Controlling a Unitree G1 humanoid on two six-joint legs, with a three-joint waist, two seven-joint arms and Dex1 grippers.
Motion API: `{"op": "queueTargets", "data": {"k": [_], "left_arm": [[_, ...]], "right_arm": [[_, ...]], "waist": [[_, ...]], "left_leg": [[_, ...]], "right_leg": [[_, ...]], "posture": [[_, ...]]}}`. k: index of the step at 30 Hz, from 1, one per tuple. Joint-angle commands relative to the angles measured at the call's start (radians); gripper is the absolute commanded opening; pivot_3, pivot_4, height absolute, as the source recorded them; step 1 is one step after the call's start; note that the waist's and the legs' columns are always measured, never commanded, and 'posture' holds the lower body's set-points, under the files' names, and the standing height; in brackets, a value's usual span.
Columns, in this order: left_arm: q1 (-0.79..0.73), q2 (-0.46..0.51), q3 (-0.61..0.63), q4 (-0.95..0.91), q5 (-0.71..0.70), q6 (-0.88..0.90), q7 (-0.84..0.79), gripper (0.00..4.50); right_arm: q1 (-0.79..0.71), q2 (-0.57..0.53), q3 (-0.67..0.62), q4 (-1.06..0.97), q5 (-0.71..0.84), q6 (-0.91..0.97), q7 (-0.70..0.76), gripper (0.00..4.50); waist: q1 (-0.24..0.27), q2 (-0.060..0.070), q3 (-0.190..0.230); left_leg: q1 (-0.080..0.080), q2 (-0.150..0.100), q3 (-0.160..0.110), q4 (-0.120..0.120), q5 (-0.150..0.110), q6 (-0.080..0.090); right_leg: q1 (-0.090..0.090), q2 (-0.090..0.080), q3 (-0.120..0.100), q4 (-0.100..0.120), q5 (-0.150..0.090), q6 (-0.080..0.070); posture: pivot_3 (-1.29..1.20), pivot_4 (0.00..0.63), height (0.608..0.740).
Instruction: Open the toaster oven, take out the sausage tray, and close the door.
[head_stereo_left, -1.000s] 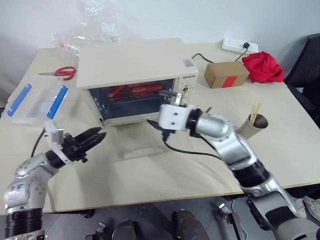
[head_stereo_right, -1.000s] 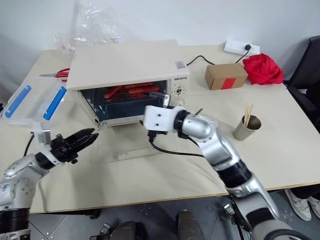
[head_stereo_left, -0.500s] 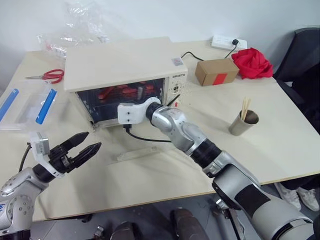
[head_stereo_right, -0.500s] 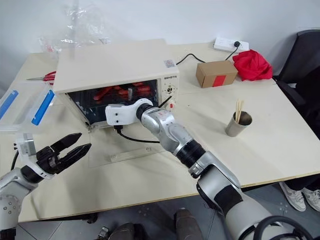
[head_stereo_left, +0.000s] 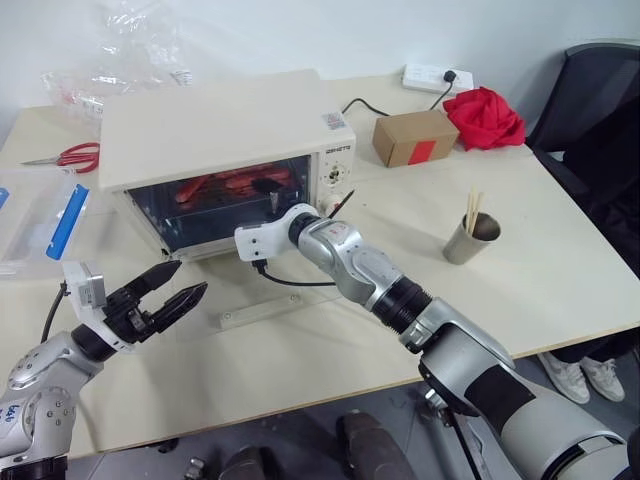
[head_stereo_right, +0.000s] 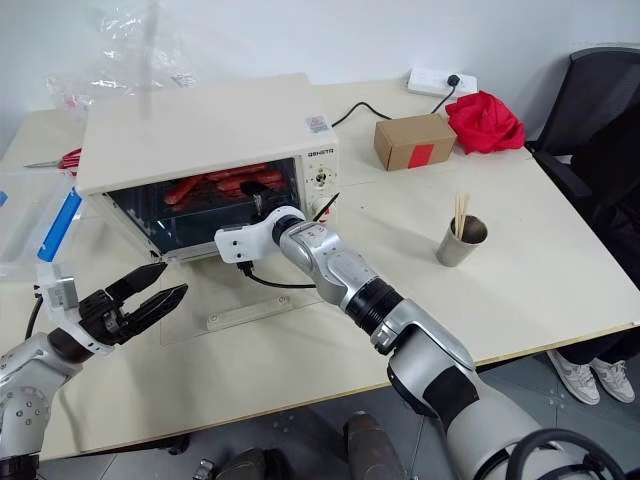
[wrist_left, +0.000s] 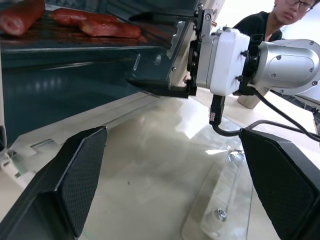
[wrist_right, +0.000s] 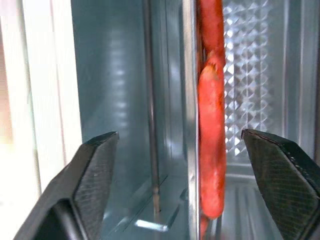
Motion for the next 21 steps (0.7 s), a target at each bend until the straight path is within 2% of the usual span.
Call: {"op": "queueTargets", "data": {"k": [1, 9, 11, 21], "left_arm": [[-0.004, -0.003, 0.002, 0.0, 0.002, -0.021, -0.01, 4.5], [-0.028, 0.009, -0.009, 0.024, 0.005, -0.026, -0.02, 4.5], [-0.034, 0.01, -0.009, 0.028, 0.004, -0.026, -0.023, 4.5], [-0.185, 0.097, 0.058, 0.11, -0.151, 0.117, -0.072, 4.5]], "right_arm": [[-0.041, 0.008, -0.006, -0.002, -0.015, -0.004, -0.018, 3.23], [-0.052, 0.014, -0.004, 0.01, -0.018, -0.018, -0.023, 0.5], [-0.054, 0.012, -0.006, 0.009, -0.017, -0.02, -0.025, 0.01], [-0.081, -0.048, -0.03, -0.096, 0.028, -0.106, 0.084, 0.01]], "waist": [[-0.005, 0.0, 0.0], [-0.007, 0.0, 0.0], [-0.007, 0.0, 0.0], [-0.009, 0.0, 0.0]], "left_leg": [[0.0, 0.0, 0.0, 0.0, 0.0, 0.0], [0.0, 0.0, -0.001, 0.0, 0.0, 0.0], [0.0, 0.0, -0.001, 0.0, 0.0, 0.0], [0.0, 0.0, -0.001, 0.0, 0.0, 0.0]], "right_leg": [[0.0, 0.0, 0.0, 0.0, 0.0, 0.0], [0.0, 0.0, -0.001, 0.001, 0.0, 0.0], [0.0, 0.0, -0.001, 0.001, 0.0, 0.0], [0.0, -0.001, -0.003, 0.002, 0.0, 0.0]], "posture": [[0.0, 0.15, 0.74], [0.0, 0.15, 0.74], [0.0, 0.15, 0.74], [0.0, 0.15, 0.74]]}}
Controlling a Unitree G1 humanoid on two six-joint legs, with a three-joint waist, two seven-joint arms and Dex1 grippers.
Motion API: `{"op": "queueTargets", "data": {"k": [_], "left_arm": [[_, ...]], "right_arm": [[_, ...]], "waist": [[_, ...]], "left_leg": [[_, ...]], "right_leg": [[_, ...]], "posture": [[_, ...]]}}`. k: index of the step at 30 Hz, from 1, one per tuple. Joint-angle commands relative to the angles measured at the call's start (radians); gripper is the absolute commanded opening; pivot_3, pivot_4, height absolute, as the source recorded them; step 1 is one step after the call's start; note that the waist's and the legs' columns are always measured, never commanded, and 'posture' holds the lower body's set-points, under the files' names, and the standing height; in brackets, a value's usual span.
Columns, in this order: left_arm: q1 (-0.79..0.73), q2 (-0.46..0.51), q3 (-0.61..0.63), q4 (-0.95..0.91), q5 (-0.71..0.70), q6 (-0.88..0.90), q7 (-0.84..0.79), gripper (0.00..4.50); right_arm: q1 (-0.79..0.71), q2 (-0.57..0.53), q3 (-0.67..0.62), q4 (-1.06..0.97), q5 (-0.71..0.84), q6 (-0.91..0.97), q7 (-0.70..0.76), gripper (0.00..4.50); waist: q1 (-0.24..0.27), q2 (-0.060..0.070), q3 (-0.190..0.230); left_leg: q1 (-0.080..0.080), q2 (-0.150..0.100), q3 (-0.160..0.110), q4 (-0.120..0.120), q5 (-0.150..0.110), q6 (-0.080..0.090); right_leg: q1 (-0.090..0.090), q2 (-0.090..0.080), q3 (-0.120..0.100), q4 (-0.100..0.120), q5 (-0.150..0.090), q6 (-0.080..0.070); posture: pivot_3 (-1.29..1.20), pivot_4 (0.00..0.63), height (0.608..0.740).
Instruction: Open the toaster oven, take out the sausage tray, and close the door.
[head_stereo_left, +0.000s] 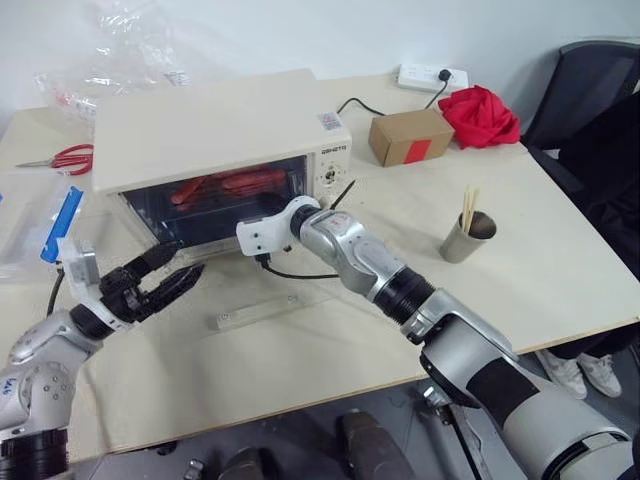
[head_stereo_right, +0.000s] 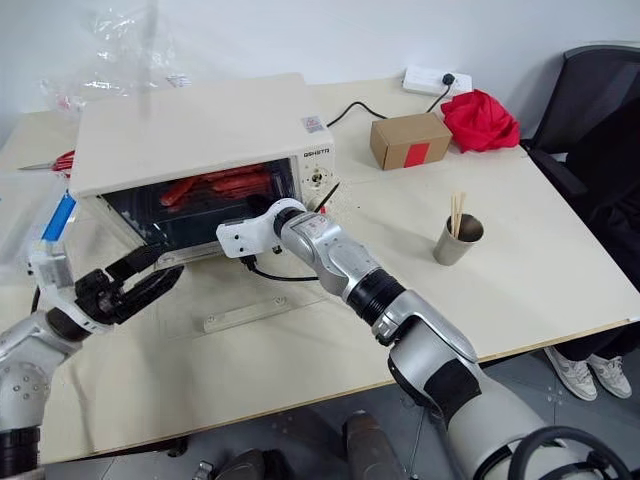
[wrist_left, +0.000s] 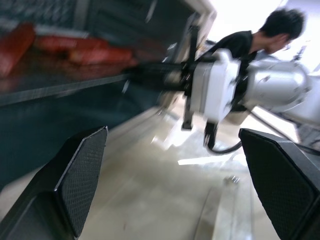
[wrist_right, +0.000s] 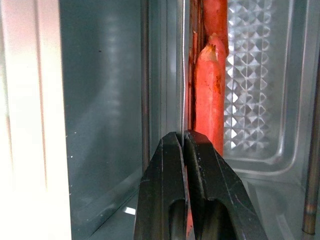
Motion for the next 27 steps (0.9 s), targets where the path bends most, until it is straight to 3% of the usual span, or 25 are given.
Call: {"op": "queueTargets", "data": {"k": [1, 6, 13, 27], "left_arm": [[-0.057, 0.054, 0.055, 0.028, -0.091, 0.078, -0.017, 4.5], [-0.137, 0.121, 0.079, 0.072, -0.139, 0.172, 0.002, 4.5], [-0.155, 0.144, 0.087, 0.086, -0.146, 0.222, 0.001, 4.5], [-0.104, 0.169, 0.078, 0.06, -0.131, 0.287, 0.004, 4.5]], "right_arm": [[-0.03, -0.029, -0.027, -0.127, 0.031, -0.061, 0.059, 0.01], [0.061, -0.122, -0.033, -0.29, 0.073, -0.075, 0.21, 0.01], [0.22, -0.216, -0.066, -0.519, 0.142, -0.07, 0.352, 0.01], [0.486, -0.4, -0.175, -0.784, 0.222, -0.155, 0.406, 0.01]], "waist": [[-0.001, 0.0, 0.0], [0.001, 0.0, 0.0], [0.007, 0.0, 0.0], [0.05, 0.0, 0.0]], "left_leg": [[0.0, 0.0, 0.0, 0.0, 0.0, 0.0], [-0.001, 0.0, -0.003, 0.0, 0.0, 0.0], [-0.001, 0.0, -0.005, 0.002, 0.0, 0.0], [0.0, -0.002, -0.005, 0.003, 0.0, 0.0]], "right_leg": [[0.0, 0.0, -0.001, 0.0, 0.0, 0.0], [0.0, -0.001, -0.004, 0.002, 0.0, 0.0], [0.001, -0.002, -0.005, 0.003, 0.0, 0.0], [0.004, -0.002, -0.005, -0.005, 0.0, 0.0]], "posture": [[0.0, 0.15, 0.74], [0.0, 0.15, 0.74], [0.0, 0.15, 0.74], [0.0, 0.15, 0.74]]}}
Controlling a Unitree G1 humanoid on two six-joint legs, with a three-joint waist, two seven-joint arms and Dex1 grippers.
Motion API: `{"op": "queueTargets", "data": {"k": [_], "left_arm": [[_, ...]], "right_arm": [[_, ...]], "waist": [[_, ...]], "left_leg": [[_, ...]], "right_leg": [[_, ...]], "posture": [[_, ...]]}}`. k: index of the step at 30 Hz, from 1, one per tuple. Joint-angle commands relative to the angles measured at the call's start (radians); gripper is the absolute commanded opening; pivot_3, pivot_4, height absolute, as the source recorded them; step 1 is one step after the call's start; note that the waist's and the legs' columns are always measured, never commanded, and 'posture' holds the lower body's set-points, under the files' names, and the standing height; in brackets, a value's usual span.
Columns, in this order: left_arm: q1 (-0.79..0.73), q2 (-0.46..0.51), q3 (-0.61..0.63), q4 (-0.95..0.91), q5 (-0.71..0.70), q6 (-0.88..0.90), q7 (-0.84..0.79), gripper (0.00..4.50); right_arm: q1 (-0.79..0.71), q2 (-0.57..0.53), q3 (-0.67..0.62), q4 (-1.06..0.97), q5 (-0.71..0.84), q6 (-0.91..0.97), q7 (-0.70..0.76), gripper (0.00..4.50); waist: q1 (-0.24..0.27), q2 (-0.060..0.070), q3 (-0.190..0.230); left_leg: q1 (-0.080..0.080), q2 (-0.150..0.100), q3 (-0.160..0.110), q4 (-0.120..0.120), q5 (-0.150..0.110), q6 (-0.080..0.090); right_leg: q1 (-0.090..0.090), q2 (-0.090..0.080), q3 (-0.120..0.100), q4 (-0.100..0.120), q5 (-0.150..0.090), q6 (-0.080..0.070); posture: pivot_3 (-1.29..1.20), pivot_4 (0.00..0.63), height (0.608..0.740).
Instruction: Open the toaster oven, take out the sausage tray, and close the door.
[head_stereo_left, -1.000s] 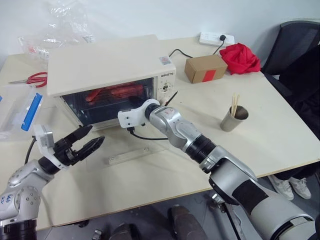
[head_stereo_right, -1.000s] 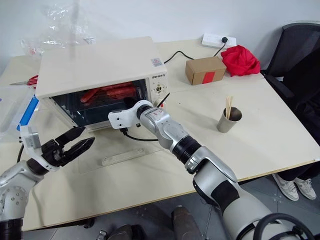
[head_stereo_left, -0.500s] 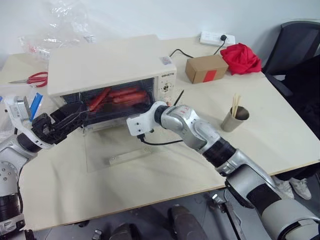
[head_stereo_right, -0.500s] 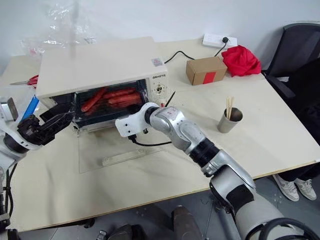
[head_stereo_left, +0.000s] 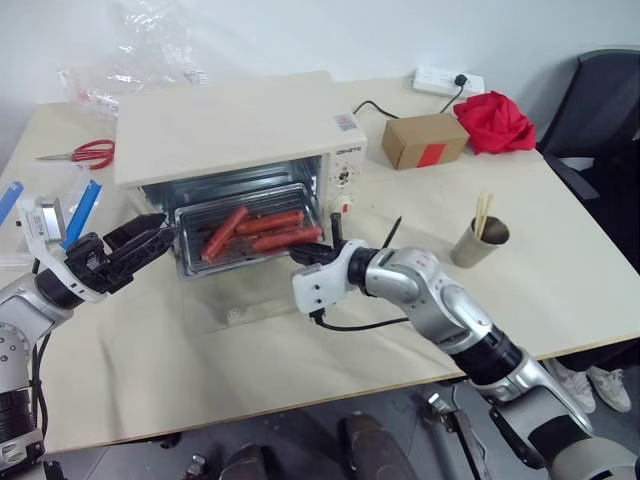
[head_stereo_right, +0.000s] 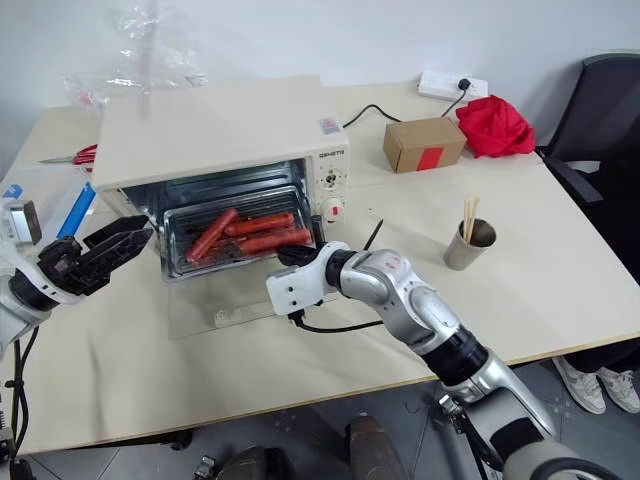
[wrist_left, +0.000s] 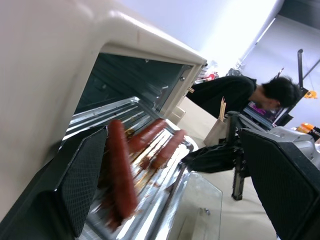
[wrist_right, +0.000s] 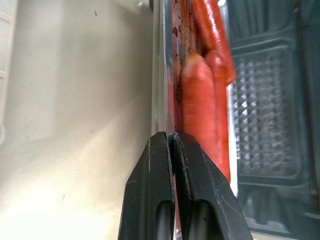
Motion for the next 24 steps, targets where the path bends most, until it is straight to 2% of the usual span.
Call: {"op": "queueTargets", "data": {"k": [1, 6, 12, 16, 24], "left_arm": [[0.018, 0.024, 0.026, -0.029, 0.002, 0.005, -0.012, 4.5], [0.073, 0.027, 0.024, -0.041, -0.014, 0.067, 0.014, 4.5], [0.111, 0.043, 0.002, -0.073, -0.078, 0.284, 0.121, 4.5], [0.085, 0.051, 0.025, -0.049, -0.163, 0.452, 0.209, 4.5], [-0.024, 0.007, 0.067, 0.056, -0.299, 0.671, 0.435, 4.5]], "right_arm": [[0.036, -0.059, -0.042, -0.053, 0.032, -0.061, 0.017, 0.01], [0.06, -0.101, -0.077, -0.06, 0.045, -0.102, 0.005, 0.01], [0.084, -0.113, -0.095, -0.085, 0.046, -0.131, -0.001, 0.01], [0.102, -0.128, -0.116, -0.102, 0.027, -0.164, -0.033, 0.01], [0.105, -0.148, -0.15, -0.107, 0.049, -0.221, -0.045, 0.01]], "waist": [[0.012, 0.0, 0.0], [0.022, 0.0, 0.0], [0.032, 0.0, 0.0], [0.042, 0.0, 0.0], [0.047, 0.0, 0.0]], "left_leg": [[0.0, 0.0, 0.0, 0.0, 0.0, 0.0], [0.0, 0.0, 0.003, 0.0, 0.0, 0.0], [0.0, 0.001, 0.003, 0.0, 0.0, 0.0], [0.0, 0.001, 0.004, 0.001, 0.0, 0.0], [0.0, 0.001, 0.003, 0.005, 0.0, 0.0]], "right_leg": [[0.0, 0.0, 0.0, 0.0, 0.0, 0.0], [0.0, 0.0, 0.001, -0.002, 0.0, 0.0], [-0.001, 0.001, 0.002, -0.002, -0.001, -0.001], [-0.001, 0.001, 0.002, -0.002, -0.001, -0.001], [0.0, 0.001, 0.002, 0.0, -0.001, -0.001]], "posture": [[0.0, 0.15, 0.74], [0.0, 0.15, 0.74], [0.0, 0.15, 0.74], [0.0, 0.15, 0.74], [0.0, 0.15, 0.74]]}}
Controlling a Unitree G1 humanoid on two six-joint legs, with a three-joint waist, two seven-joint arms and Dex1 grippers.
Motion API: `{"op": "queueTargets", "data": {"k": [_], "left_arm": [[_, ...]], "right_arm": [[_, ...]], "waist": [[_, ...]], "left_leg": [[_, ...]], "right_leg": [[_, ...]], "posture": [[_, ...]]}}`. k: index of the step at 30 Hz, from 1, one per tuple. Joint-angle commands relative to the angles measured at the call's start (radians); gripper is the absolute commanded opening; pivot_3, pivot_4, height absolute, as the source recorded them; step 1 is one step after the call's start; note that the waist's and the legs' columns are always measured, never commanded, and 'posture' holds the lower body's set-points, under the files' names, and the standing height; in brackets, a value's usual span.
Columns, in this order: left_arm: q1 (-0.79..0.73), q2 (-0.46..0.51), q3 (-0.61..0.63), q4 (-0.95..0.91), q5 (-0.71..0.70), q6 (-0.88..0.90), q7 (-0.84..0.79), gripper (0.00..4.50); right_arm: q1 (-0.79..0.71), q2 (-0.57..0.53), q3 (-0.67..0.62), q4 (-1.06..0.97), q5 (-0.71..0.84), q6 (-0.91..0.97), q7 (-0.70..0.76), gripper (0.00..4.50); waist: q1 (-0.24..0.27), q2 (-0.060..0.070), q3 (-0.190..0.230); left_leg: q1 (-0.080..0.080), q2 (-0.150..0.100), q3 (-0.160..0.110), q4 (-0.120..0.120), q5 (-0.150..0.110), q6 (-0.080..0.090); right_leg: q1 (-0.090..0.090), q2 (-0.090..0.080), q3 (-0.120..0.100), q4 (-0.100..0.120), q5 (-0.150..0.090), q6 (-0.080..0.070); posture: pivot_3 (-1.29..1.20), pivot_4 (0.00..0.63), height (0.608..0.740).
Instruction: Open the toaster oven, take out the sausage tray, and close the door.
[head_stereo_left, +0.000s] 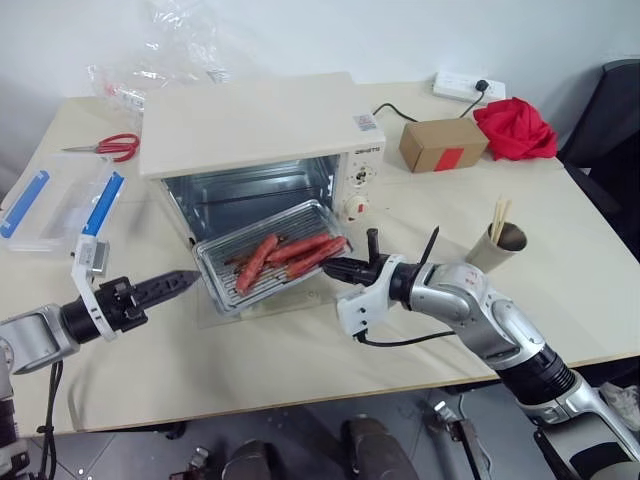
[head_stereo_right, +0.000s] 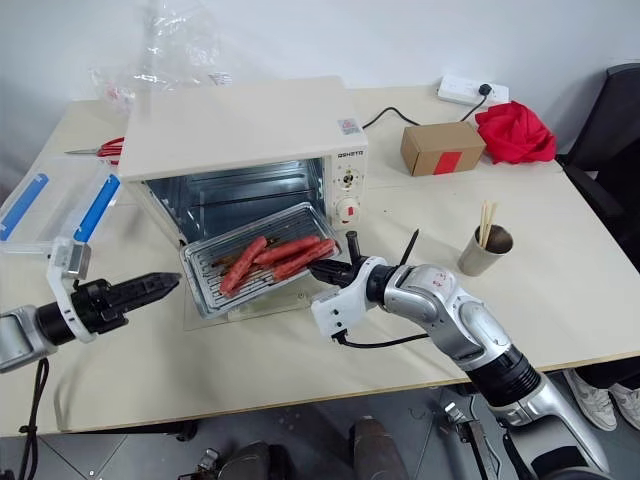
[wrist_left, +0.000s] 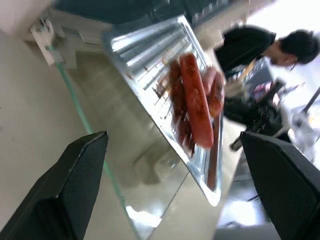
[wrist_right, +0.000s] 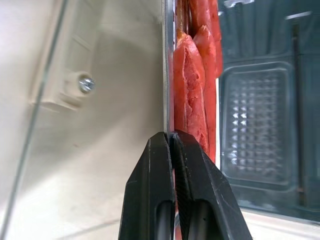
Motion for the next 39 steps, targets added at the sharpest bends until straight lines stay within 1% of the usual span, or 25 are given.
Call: {"op": "queueTargets", "data": {"k": [1, 4, 7, 10, 11, 12, 14, 17, 18, 20, 25, 28, 30, 36, 38, 39], "left_arm": [[-0.049, -0.039, 0.028, 0.048, -0.097, 0.09, 0.114, 4.5], [-0.088, -0.088, 0.027, 0.09, -0.187, 0.145, 0.215, 4.5], [-0.079, -0.143, 0.003, 0.085, -0.337, 0.119, 0.349, 4.5], [-0.024, -0.178, -0.072, 0.04, -0.578, -0.002, 0.513, 4.5], [-0.001, -0.176, -0.102, 0.018, -0.651, -0.048, 0.567, 4.5], [0.018, -0.176, -0.121, 0.002, -0.691, -0.075, 0.598, 4.5], [0.038, -0.176, -0.139, -0.016, -0.718, -0.109, 0.624, 4.5], [0.048, -0.218, -0.131, -0.035, -0.718, -0.149, 0.643, 3.9], [0.05, -0.227, -0.129, -0.04, -0.718, -0.156, 0.647, 3.63], [0.063, -0.207, -0.134, -0.052, -0.718, -0.149, 0.635, 2.99], [0.079, -0.192, -0.125, -0.043, -0.718, -0.157, 0.645, 1.46], [0.081, -0.19, -0.123, -0.035, -0.718, -0.147, 0.626, 0.68], [0.079, -0.195, -0.12, -0.029, -0.718, -0.142, 0.613, 0.08], [0.072, -0.219, -0.096, -0.008, -0.718, -0.144, 0.629, 0.04], [0.072, -0.232, -0.086, -0.008, -0.718, -0.144, 0.636, 0.04], [0.071, -0.248, -0.076, -0.006, -0.718, -0.15, 0.655, 0.04]], "right_arm": [[-0.015, -0.014, -0.048, -0.054, 0.031, -0.033, -0.011, 0.01], [-0.022, -0.024, -0.051, -0.059, 0.054, -0.058, 0.004, 0.01], [-0.032, -0.026, -0.047, -0.069, 0.079, -0.077, 0.026, 0.01], [-0.046, -0.026, -0.041, -0.068, 0.093, -0.085, 0.048, 0.01], [-0.049, -0.025, -0.042, -0.068, 0.097, -0.086, 0.053, 0.01], [-0.052, -0.023, -0.044, -0.067, 0.099, -0.086, 0.057, 0.01], [-0.056, -0.019, -0.042, -0.064, 0.102, -0.086, 0.063, 0.01], [-0.06, -0.017, -0.039, -0.062, 0.11, -0.085, 0.072, 0.0], [-0.061, -0.017, -0.039, -0.062, 0.11, -0.084, 0.073, 0.0], [-0.06, -0.015, -0.041, -0.06, 0.112, -0.085, 0.076, 0.0], [-0.06, -0.011, -0.044, -0.058, 0.112, -0.086, 0.081, 0.0], [-0.062, -0.009, -0.043, -0.055, 0.122, -0.092, 0.086, 0.0], [-0.063, -0.009, -0.043, -0.051, 0.129, -0.096, 0.091, 0.0], [-0.066, -0.014, -0.046, -0.042, 0.158, -0.104, 0.106, 0.0], [-0.065, -0.017, -0.051, -0.042, 0.179, -0.103, 0.116, 0.0], [-0.064, -0.016, -0.056, -0.043, 0.214, -0.085, 0.136, 0.0]], "waist": [[-0.001, 0.0, 0.0], [-0.001, 0.0, 0.0], [-0.001, 0.0, 0.0], [-0.002, 0.0, 0.0], [-0.002, 0.0, 0.0], [-0.003, 0.0, 0.0], [-0.003, 0.0, 0.0], [-0.002, 0.0, 0.0], [-0.001, 0.0, 0.0], [0.001, 0.0, 0.0], [0.013, 0.0, 0.0], [0.019, 0.0, 0.0], [0.022, 0.0, 0.0], [0.026, 0.0, 0.0], [0.029, 0.0, 0.0], [0.03, 0.0, 0.0]], "left_leg": [[0.0, 0.0, 0.0, 0.0, 0.0, 0.0], [0.0, 0.0, 0.0, 0.001, 0.0, 0.0], [0.0, 0.0, -0.001, 0.001, 0.0, 0.0], [0.001, 0.001, -0.002, 0.003, 0.0, 0.0], [0.001, 0.003, -0.003, 0.003, 0.0, 0.0], [0.001, 0.003, -0.003, 0.003, 0.0, 0.0], [0.001, 0.003, -0.004, 0.003, 0.0, 0.0], [0.001, 0.0, -0.005, 0.006, 0.0, 0.0], [0.001, -0.001, -0.005, 0.006, 0.0, 0.001], [0.001, -0.002, -0.005, 0.008, 0.0, 0.001], [0.001, -0.002, -0.005, 0.008, 0.0, 0.001], [0.001, -0.001, -0.005, 0.008, 0.0, 0.001], [0.0, -0.001, -0.005, 0.008, 0.0, 0.001], [0.001, -0.001, -0.004, 0.009, 0.0, 0.001], [0.001, -0.001, -0.005, 0.009, 0.0, 0.001], [0.001, -0.001, -0.005, 0.009, 0.0, 0.001]], "right_leg": [[0.0, 0.0, 0.0, 0.0, 0.0, 0.0], [0.0, 0.0, 0.0, 0.001, 0.0, 0.0], [0.0, -0.001, 0.0, 0.002, 0.0, 0.0], [0.001, -0.002, -0.001, 0.003, 0.0, 0.0], [0.001, -0.006, -0.001, 0.006, 0.0, 0.0], [0.001, -0.009, -0.001, 0.006, 0.0, 0.0], [0.001, -0.011, -0.003, 0.006, 0.0, 0.0], [0.002, -0.011, -0.004, 0.008, 0.0, 0.0], [0.003, -0.009, -0.005, 0.007, 0.0, 0.0], [0.003, -0.006, -0.004, 0.006, 0.0, 0.0], [0.004, -0.004, -0.004, 0.006, 0.0, 0.0], [0.004, -0.003, -0.004, 0.004, 0.0, -0.001], [0.004, -0.003, -0.004, 0.004, 0.0, -0.001], [0.006, -0.003, -0.004, 0.002, 0.0, -0.001], [0.006, -0.003, -0.004, 0.002, 0.0, -0.001], [0.006, -0.003, -0.004, 0.002, 0.0, -0.001]], "posture": [[0.0, 0.15, 0.74], [0.0, 0.15, 0.74], [0.0, 0.15, 0.74], [0.0, 0.15, 0.74], [0.0, 0.15, 0.74], [0.0, 0.15, 0.74], [0.0, 0.15, 0.74], [0.0, 0.15, 0.74], [0.0, 0.15, 0.74], [0.0, 0.15, 0.74], [0.0, 0.15, 0.74], [0.0, 0.15, 0.74], [0.0, 0.15, 0.74], [0.0, 0.15, 0.74], [0.0, 0.15, 0.74], [0.0, 0.15, 0.74]]}}
